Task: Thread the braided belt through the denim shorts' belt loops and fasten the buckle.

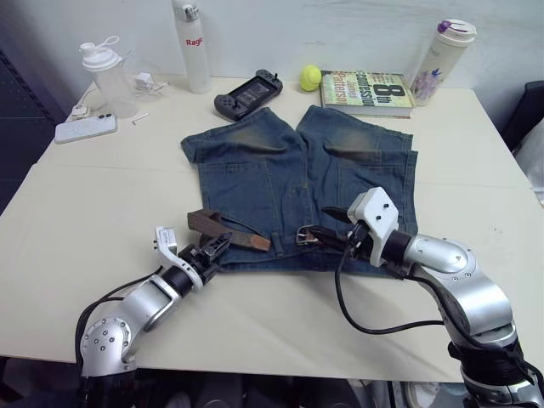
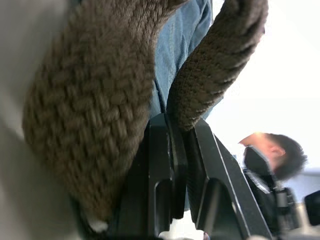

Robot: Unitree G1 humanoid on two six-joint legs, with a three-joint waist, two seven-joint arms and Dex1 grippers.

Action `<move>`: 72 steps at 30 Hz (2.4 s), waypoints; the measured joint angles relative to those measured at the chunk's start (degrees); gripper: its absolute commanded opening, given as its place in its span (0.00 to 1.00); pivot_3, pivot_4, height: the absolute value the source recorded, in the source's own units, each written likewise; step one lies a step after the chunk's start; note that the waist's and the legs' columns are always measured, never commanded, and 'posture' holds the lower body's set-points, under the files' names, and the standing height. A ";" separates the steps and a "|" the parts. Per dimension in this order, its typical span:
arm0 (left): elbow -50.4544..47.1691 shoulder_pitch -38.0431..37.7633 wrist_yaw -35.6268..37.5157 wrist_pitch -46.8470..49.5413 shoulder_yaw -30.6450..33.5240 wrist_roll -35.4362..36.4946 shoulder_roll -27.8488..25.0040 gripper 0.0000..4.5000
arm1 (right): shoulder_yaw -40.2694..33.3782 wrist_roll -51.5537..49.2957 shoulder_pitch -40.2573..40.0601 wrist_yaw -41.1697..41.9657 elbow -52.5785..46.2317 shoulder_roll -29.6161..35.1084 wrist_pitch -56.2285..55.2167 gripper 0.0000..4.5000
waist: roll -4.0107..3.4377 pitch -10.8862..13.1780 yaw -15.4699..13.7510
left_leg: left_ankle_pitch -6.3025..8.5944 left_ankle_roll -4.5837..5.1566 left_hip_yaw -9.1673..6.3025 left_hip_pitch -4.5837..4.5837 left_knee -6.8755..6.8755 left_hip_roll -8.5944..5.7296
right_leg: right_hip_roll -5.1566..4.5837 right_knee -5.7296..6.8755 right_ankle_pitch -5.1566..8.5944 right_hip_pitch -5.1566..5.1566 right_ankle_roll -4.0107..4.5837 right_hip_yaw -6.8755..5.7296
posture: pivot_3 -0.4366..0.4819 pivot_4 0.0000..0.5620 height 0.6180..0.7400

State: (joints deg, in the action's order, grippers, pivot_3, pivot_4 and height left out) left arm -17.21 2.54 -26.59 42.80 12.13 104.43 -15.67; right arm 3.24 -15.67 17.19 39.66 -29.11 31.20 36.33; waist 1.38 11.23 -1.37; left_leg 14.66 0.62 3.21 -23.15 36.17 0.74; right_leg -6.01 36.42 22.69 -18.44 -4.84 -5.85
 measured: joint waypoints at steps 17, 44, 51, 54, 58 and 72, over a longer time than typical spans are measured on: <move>-12.87 -8.18 -11.45 -10.06 -6.35 -3.06 2.84 0.00 | 0.78 -1.88 1.60 -0.41 -0.07 1.28 2.26 0.52 | -0.01 0.01 -0.06 | -0.01 0.01 0.01 -0.01 -0.03 0.04 | 0.11 -0.17 0.00 0.04 0.00 0.00 | 0.48 0.27 1.00; -13.33 -7.16 10.60 -8.66 6.78 4.14 -13.27 0.00 | 20.97 8.63 7.19 3.28 8.94 -1.91 5.29 0.33 | -0.09 0.04 0.07 | -0.06 -0.09 -0.07 0.02 -0.08 0.15 | 0.21 -0.39 -0.10 0.14 0.10 -0.01 | 0.48 0.27 1.00; -13.37 -6.17 9.46 -10.37 7.13 4.28 -13.59 0.00 | 18.73 6.56 10.04 0.69 12.90 -10.15 11.98 0.00 | -0.01 -0.06 1.62 | -0.11 -0.17 -0.03 0.15 -0.21 0.24 | 0.30 -0.38 -0.15 0.15 0.20 0.00 | 0.48 0.27 1.00; -12.69 -5.07 8.97 -10.89 7.29 3.76 -13.91 0.00 | 18.91 6.58 13.12 -1.36 18.54 -16.34 12.34 0.00 | 0.00 -0.06 2.86 | -0.27 -0.43 0.03 0.24 -0.43 0.39 | 0.47 -0.34 -0.24 0.06 0.37 -0.01 | 0.48 0.27 1.00; -8.14 -2.64 8.92 -10.84 8.06 1.74 -15.81 0.00 | 19.30 6.80 16.37 -3.02 23.97 -21.52 12.02 0.00 | 0.00 -0.06 3.17 | -0.38 -0.60 0.09 0.31 -0.63 0.53 | 0.60 -0.24 -0.19 -0.10 0.47 0.02 | 0.48 0.27 1.00; 0.13 0.34 12.25 -6.98 10.35 -3.89 -19.00 0.00 | 20.56 11.37 26.51 -11.43 47.39 -37.57 0.34 0.00 | 0.02 -0.08 3.79 | -0.43 -0.82 0.50 0.68 -1.04 0.67 | 0.63 0.10 -0.08 -0.26 0.68 0.45 | 0.48 0.27 1.00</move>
State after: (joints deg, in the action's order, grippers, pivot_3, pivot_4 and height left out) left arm -17.08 2.88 -14.34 35.82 22.48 100.54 -34.67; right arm 23.80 -4.31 43.71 28.23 18.28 -6.37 36.68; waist 1.40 11.16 2.42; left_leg 14.23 -0.19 3.71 -22.48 35.13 1.41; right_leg -5.38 36.52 22.61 -18.70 -4.16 -5.40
